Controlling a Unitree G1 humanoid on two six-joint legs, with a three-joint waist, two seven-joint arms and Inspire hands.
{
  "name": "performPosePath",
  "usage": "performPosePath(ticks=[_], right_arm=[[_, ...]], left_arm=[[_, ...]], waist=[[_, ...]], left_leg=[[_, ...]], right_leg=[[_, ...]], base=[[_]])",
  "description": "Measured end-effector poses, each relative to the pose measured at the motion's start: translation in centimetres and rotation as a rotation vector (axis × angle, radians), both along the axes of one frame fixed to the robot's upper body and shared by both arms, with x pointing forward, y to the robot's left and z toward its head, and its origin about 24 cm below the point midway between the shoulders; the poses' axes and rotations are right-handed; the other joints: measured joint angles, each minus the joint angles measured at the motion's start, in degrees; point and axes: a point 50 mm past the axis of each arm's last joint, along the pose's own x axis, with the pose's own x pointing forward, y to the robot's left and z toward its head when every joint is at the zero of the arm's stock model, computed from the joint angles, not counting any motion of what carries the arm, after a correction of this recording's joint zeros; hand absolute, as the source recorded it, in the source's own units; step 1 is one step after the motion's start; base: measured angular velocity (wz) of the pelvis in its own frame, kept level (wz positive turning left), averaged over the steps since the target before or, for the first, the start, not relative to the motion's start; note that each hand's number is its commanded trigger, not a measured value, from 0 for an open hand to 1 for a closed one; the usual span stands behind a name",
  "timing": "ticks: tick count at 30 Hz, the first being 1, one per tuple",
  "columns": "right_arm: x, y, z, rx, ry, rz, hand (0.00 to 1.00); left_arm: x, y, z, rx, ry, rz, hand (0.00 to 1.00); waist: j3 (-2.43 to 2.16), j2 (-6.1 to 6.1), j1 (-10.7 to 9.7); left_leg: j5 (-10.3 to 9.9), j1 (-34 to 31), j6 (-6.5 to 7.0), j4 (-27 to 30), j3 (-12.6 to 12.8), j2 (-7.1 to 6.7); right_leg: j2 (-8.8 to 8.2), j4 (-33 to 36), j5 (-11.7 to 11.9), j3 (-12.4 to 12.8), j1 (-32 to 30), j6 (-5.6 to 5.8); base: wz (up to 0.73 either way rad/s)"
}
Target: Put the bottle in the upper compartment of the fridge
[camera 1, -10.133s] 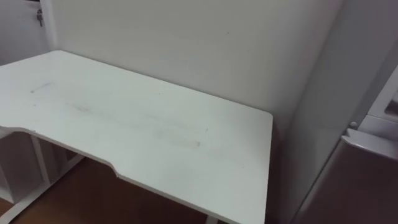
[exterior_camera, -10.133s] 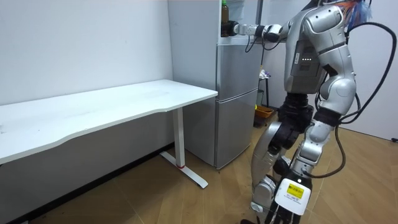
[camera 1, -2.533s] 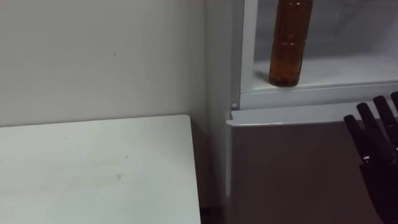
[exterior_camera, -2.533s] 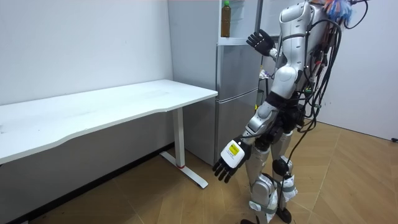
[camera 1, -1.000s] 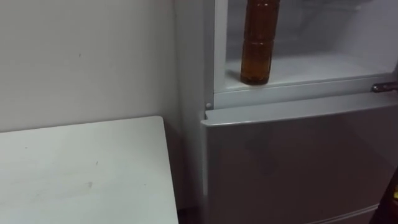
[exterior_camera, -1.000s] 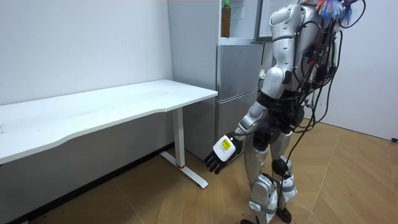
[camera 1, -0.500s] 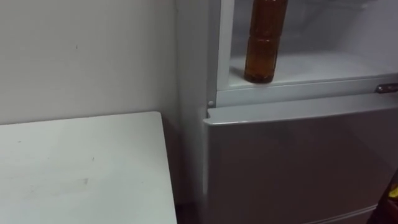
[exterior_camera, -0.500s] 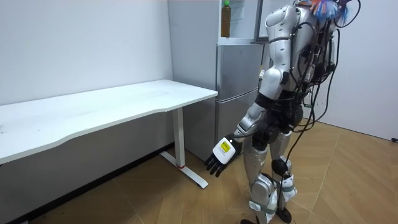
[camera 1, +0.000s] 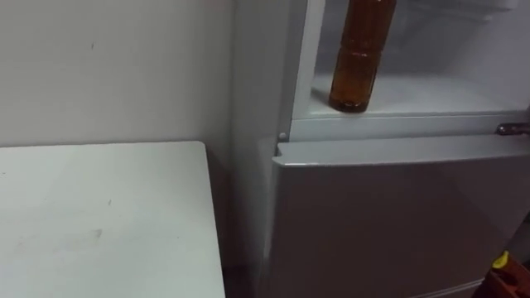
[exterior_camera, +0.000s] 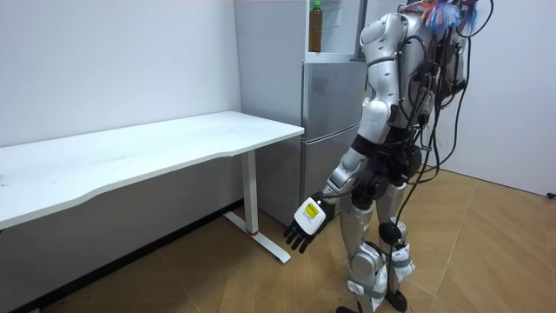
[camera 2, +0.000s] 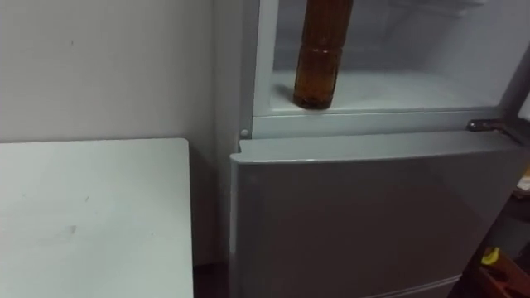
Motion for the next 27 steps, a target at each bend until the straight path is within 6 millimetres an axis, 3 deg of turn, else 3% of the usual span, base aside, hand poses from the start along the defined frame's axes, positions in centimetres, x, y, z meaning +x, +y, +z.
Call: performPosePath(ticks=[8,21,23,27], right_arm=[[1.0,-2.4,4.4,-0.133,-0.037,-0.077,0.00],[2.5,-1.9,7.8,-0.285,-0.052,-0.059,0.00],[2.9,-1.8,9.3,-0.311,-0.104,-0.074,0.00],[2.9,-1.6,9.7,-0.328,-0.079,-0.092,0.00]], left_arm=[[-0.3,0.1,0.0,-0.008,0.005,0.006,0.00],[-0.2,0.1,0.0,-0.025,0.011,0.011,0.00],[-0.2,0.1,0.0,-0.025,0.012,0.011,0.00],[-0.2,0.1,0.0,-0.027,0.010,0.011,0.00]], waist=[[-0.17,0.52,-1.15],[-0.20,0.13,-1.17],[-0.20,0.12,-1.60],[-0.16,0.24,-1.58]], left_leg=[[0.02,0.05,-0.02,0.10,0.00,0.14],[0.02,-0.01,-0.02,0.01,-0.04,0.09],[0.03,0.00,-0.02,-0.01,0.03,0.08],[0.04,0.15,-0.03,-0.01,0.35,0.08]], right_leg=[[0.03,0.30,-0.03,-0.16,-0.01,-0.09],[0.04,0.06,0.00,-0.16,-0.06,-0.09],[0.03,0.26,-0.01,-0.14,-0.09,-0.09],[0.09,0.44,-0.01,0.28,-0.11,-0.09]], base=[[0.00],[0.00],[0.00],[-0.04]])
